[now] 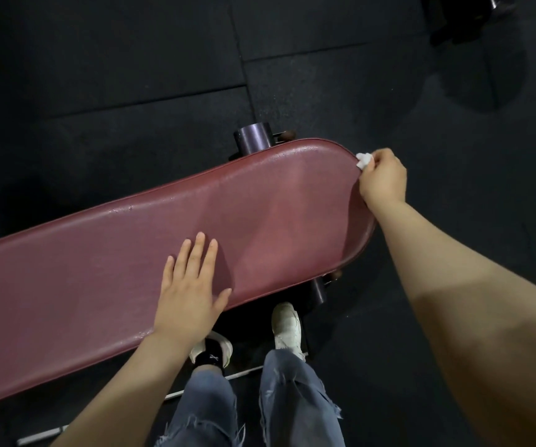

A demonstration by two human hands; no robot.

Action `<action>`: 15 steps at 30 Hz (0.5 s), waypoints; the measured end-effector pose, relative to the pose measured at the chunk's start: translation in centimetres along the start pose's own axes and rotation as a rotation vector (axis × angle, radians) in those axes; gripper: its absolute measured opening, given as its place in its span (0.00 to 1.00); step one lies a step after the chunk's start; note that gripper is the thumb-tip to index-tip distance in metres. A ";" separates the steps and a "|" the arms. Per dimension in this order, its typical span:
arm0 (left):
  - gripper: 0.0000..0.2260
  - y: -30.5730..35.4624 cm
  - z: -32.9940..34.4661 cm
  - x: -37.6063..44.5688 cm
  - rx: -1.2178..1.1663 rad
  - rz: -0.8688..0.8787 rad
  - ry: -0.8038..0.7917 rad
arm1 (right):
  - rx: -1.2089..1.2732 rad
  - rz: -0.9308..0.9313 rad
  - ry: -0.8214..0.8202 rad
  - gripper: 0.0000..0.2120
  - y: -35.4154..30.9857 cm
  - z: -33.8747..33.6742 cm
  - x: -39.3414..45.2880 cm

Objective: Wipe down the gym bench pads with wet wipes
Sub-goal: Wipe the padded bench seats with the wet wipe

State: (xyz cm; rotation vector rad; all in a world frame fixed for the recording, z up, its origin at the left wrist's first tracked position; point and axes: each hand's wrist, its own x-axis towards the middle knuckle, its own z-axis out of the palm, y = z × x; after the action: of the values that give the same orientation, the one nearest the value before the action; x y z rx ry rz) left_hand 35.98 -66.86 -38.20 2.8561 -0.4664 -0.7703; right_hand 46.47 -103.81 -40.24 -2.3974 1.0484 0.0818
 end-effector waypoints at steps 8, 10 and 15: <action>0.37 0.5 -1.5 -0.1 -0.054 -0.015 -0.066 | 0.106 0.240 0.000 0.13 5.5 -0.5 -6.4; 0.35 0.6 -2.1 -0.1 -0.074 -0.017 -0.075 | 0.131 0.281 0.000 0.12 5.9 -0.3 -8.5; 0.31 1.4 -2.7 -1.1 -0.129 -0.063 -0.093 | 0.102 0.451 -0.063 0.11 5.8 0.8 -14.2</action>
State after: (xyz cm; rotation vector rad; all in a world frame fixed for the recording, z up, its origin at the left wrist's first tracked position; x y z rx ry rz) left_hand 36.08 -67.69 -35.04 2.7361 -0.3259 -0.9122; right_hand 32.62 -97.21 -39.82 -2.0161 1.5049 0.2524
